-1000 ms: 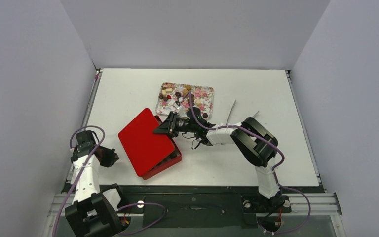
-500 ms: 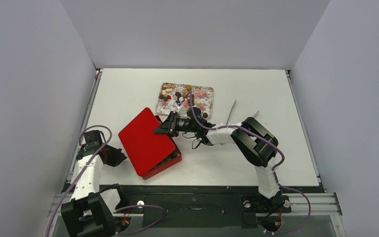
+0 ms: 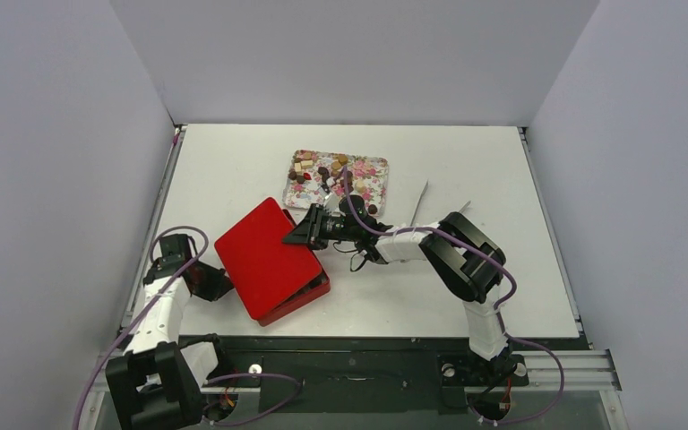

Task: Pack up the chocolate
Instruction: Close the box lid on the packing box.

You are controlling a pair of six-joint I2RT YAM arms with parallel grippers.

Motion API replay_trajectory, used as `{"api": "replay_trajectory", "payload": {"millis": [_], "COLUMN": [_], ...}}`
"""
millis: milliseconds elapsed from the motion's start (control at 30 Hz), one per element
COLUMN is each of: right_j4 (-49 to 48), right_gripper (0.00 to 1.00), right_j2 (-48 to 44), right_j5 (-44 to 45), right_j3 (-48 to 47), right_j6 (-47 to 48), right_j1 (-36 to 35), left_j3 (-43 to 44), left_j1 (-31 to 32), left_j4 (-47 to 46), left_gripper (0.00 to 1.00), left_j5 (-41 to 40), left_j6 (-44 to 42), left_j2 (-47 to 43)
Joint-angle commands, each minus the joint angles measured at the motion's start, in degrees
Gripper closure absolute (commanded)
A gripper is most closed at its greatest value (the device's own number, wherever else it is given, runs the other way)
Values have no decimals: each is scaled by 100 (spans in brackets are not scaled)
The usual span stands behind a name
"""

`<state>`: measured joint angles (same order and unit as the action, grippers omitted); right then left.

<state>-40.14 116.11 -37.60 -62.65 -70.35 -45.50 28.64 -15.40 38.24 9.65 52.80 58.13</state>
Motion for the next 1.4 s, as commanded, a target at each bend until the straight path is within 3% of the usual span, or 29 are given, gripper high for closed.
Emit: {"api": "replay_trajectory", "payload": {"millis": [0,433,1367], "right_j4": [185,752,1348], "right_gripper": [81,62,59], "right_j2": [-254,-518,-899], "right_j5": [210,334,543], "right_j3": [96,179,501], "right_j6": [422,844,1313], "right_j1": [79,295,479], "left_j3": [238,359,592], "left_j1": [75,199,304], "left_j4": [-265,-290,-217], "left_gripper": [100,100,100], "left_j5": [23,-25,-66], "left_j6": [71,73,69], "left_j2": [61,198,257]}}
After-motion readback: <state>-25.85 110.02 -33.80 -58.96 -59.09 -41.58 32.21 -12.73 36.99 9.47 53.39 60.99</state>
